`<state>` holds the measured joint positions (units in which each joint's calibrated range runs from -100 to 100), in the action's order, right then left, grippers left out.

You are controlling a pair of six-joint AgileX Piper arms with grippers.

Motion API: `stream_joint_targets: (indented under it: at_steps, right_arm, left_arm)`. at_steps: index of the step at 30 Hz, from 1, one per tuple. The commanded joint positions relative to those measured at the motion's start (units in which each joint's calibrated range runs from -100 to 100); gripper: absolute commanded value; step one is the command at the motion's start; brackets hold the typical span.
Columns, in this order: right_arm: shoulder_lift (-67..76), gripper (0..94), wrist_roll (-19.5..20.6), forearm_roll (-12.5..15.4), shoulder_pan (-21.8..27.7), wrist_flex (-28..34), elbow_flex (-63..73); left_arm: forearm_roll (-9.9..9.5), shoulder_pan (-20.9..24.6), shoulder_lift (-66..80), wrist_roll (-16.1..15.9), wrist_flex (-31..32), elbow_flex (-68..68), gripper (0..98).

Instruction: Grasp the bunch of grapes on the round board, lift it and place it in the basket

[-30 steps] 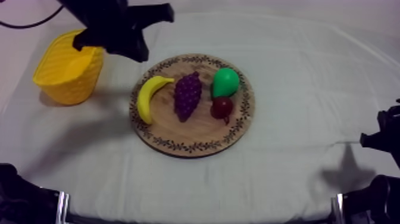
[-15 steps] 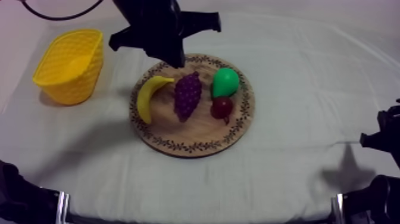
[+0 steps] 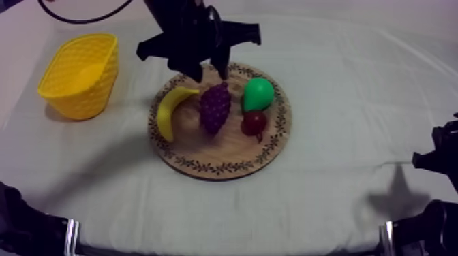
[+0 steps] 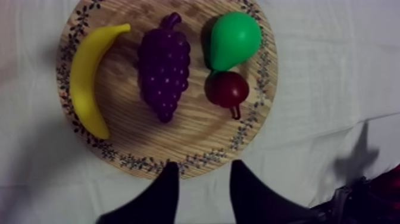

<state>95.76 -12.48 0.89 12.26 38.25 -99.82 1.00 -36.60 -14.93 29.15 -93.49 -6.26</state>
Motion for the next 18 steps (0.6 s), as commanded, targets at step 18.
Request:
stream_joint_targets:
  at_steps: [18]
  right_arm:
    - [0.0,0.3,0.0,0.0,0.0,0.0,0.0]
  left_arm:
    - [-0.22,0.8,-5.3,0.2,2.8,-0.5,81.9]
